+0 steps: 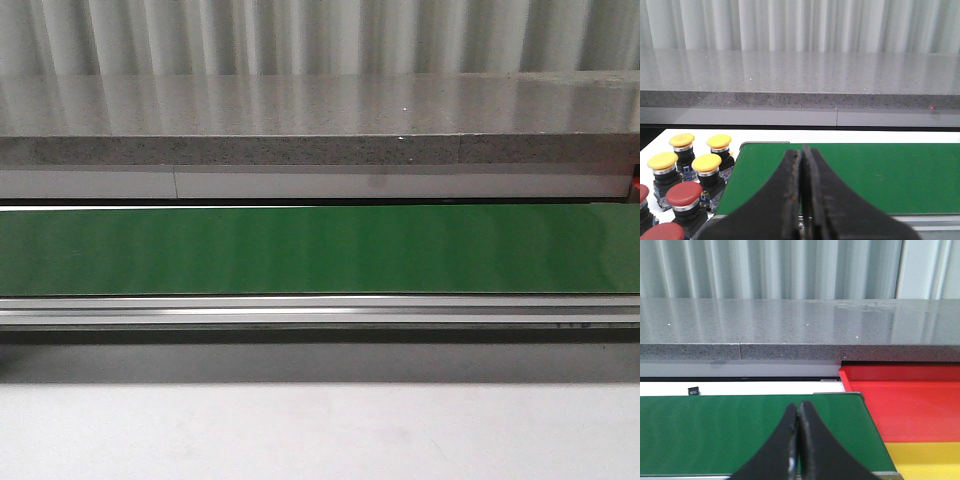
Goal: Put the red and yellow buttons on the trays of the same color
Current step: 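Move the left gripper over the pile of red push buttons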
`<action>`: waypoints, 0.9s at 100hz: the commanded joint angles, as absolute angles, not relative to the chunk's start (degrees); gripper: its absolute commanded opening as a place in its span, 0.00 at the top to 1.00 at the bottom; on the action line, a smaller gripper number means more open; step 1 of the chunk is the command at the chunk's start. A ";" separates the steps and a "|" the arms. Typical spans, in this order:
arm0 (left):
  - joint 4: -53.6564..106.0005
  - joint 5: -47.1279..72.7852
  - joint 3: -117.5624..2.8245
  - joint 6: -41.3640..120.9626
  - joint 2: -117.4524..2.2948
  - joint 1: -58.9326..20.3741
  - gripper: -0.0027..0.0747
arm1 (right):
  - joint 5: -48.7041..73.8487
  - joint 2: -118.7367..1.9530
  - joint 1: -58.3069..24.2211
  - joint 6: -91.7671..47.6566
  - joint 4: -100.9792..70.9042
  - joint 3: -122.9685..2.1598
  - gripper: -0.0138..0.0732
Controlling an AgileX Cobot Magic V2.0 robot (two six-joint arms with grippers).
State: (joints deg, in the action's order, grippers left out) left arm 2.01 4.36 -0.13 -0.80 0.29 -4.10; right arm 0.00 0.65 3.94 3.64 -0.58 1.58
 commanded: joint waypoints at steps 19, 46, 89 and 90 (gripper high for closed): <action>2.07 0.00 0.85 -1.13 1.89 -4.02 0.99 | -4.74 1.50 3.93 3.50 0.00 1.64 0.92; 1.92 13.09 -8.30 -1.13 -0.43 -4.02 0.99 | -4.74 1.50 3.93 3.50 0.00 1.64 0.92; 1.16 27.52 -22.43 -1.13 -17.44 -4.02 0.99 | -4.74 1.50 3.93 3.50 0.00 1.64 0.92; 1.14 27.52 -22.55 -1.13 -17.71 -4.02 0.99 | -4.74 1.50 3.93 3.50 0.00 1.64 0.92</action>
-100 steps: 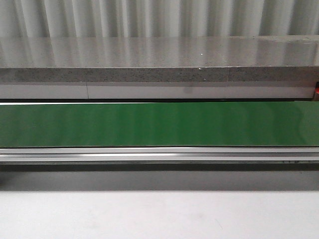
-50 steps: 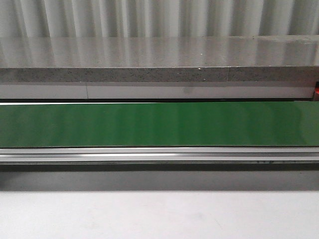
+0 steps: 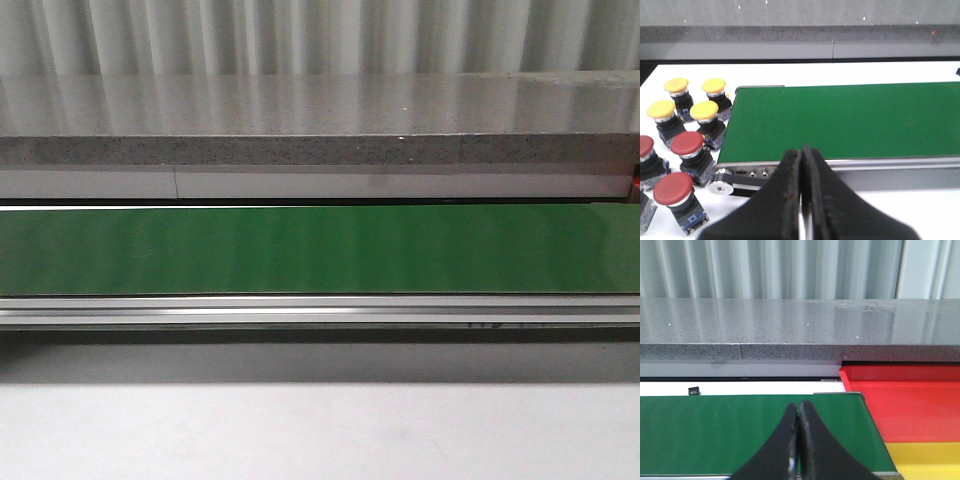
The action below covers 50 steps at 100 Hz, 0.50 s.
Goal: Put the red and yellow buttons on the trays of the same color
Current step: 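Move the left gripper over the pile of red push buttons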
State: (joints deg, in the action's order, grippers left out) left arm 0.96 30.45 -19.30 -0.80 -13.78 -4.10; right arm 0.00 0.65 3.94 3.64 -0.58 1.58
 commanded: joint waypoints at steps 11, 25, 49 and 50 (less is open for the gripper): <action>1.29 27.63 -24.33 -1.13 -22.18 -4.02 0.99 | -4.74 1.50 3.93 3.50 0.00 1.64 0.92; 1.29 28.00 -26.83 -1.13 -28.22 -4.02 0.83 | -4.74 1.50 3.93 3.50 0.00 1.64 0.92; 1.29 28.17 -32.17 -1.72 -36.95 -4.02 0.35 | -4.74 1.50 3.93 3.50 0.00 1.64 0.92; 1.29 28.15 -32.55 -2.00 -37.42 -3.90 0.35 | -4.74 1.50 3.93 3.50 0.00 1.64 0.92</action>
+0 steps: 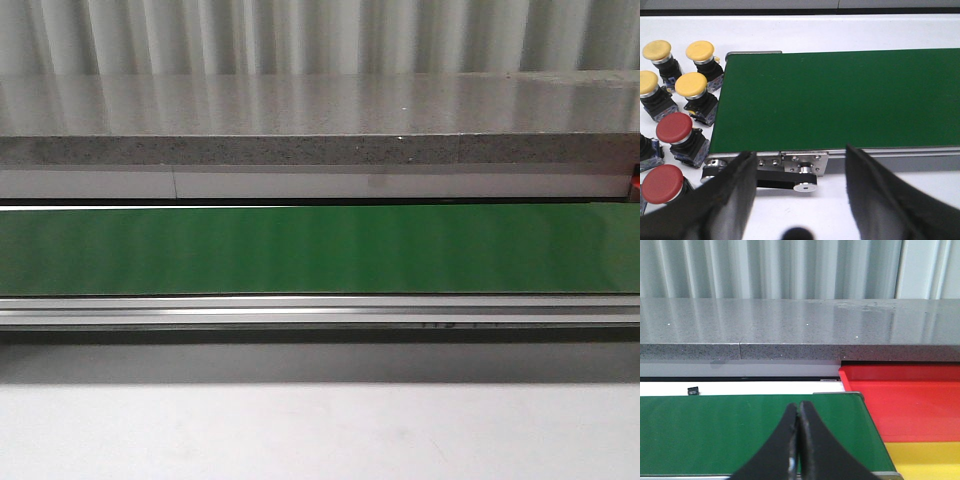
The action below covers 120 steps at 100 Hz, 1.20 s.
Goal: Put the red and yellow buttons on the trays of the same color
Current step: 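Move the left gripper over the pile of red push buttons, then grasp a red push button with the left gripper and lift it over the belt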
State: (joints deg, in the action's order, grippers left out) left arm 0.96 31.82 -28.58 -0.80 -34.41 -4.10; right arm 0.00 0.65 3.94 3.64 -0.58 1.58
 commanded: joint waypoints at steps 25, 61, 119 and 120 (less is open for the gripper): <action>1.62 38.00 -41.69 -5.59 -47.15 2.46 0.37 | -4.74 1.50 3.93 3.50 0.00 1.64 0.92; 3.81 55.08 -51.33 -5.59 -63.29 19.69 0.37 | -4.74 1.50 3.93 3.50 0.00 1.64 0.92; 15.85 54.44 -54.71 -10.53 -80.42 31.29 0.37 | -4.74 1.50 3.93 3.50 0.00 1.64 0.92; 15.85 54.30 -54.73 -10.72 -80.64 31.29 0.37 | -4.74 1.50 3.93 3.50 0.00 1.64 0.92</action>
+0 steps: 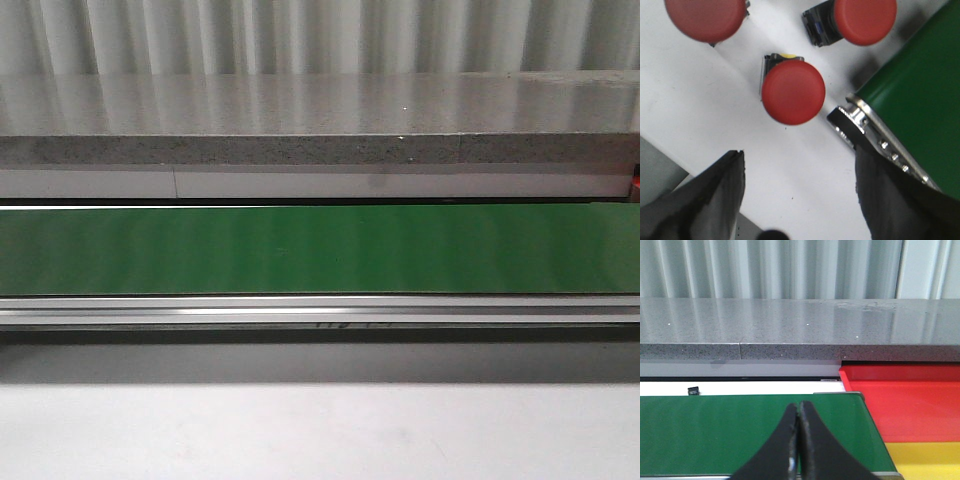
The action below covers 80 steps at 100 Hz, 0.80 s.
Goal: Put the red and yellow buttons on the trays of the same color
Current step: 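Grasp a red push button with the left gripper and lift it over the belt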
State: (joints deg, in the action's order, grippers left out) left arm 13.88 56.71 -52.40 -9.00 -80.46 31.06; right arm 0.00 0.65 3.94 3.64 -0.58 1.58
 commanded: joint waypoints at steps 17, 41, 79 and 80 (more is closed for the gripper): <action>15.69 54.29 -57.11 -11.59 -83.83 31.29 0.37 | -4.74 1.50 3.93 3.50 0.00 1.64 0.92; 15.20 51.79 -57.61 -15.42 -86.67 31.29 0.37 | -4.74 1.50 3.93 3.50 0.00 1.64 0.92; 15.20 51.01 -58.32 -15.70 -90.75 31.29 0.39 | -4.74 1.50 3.93 3.50 0.00 1.64 0.92; 15.20 51.01 -58.32 -15.70 -90.75 31.29 0.40 | -4.74 1.50 3.93 3.50 0.00 1.64 0.92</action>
